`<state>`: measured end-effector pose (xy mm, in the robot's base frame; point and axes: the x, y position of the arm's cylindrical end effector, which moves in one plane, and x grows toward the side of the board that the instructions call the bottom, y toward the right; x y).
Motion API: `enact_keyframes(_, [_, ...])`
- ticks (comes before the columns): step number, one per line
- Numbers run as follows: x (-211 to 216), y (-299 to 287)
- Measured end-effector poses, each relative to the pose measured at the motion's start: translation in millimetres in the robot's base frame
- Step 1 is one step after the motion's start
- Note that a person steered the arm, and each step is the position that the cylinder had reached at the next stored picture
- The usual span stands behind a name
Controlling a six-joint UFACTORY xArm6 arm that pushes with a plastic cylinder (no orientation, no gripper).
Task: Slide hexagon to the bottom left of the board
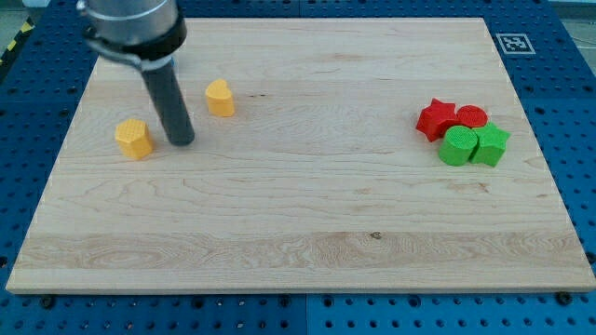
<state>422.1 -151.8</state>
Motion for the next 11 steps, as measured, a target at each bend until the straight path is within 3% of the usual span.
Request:
enact_keyframes(2, [-22,-61])
enact_keyframes(5, [87,-29])
enact_keyframes(6, [58,-31])
enact_keyframes(7, [71,-38])
enact_keyframes(8, [115,-38])
enact_keyframes(9, [122,-38])
enact_keyframes(11, [48,-15])
